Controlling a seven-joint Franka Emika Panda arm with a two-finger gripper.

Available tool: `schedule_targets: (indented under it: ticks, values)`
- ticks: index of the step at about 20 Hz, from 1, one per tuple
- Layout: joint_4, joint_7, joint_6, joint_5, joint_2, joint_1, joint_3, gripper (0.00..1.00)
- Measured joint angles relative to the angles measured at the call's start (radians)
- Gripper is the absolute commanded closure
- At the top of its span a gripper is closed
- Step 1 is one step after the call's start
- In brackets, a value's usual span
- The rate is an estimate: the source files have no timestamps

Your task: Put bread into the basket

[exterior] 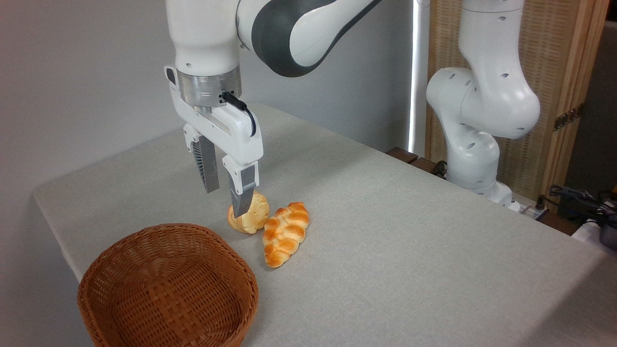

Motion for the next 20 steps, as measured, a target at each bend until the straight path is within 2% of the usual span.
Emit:
schedule_targets:
  ticks: [6,20]
  values:
    - [0.034,-0.001,0.0,0.0,0.0,0.011,0.035,0.0]
    - [0.043,-0.001,0.004,0.0,0.003,0.011,0.038,0.0]
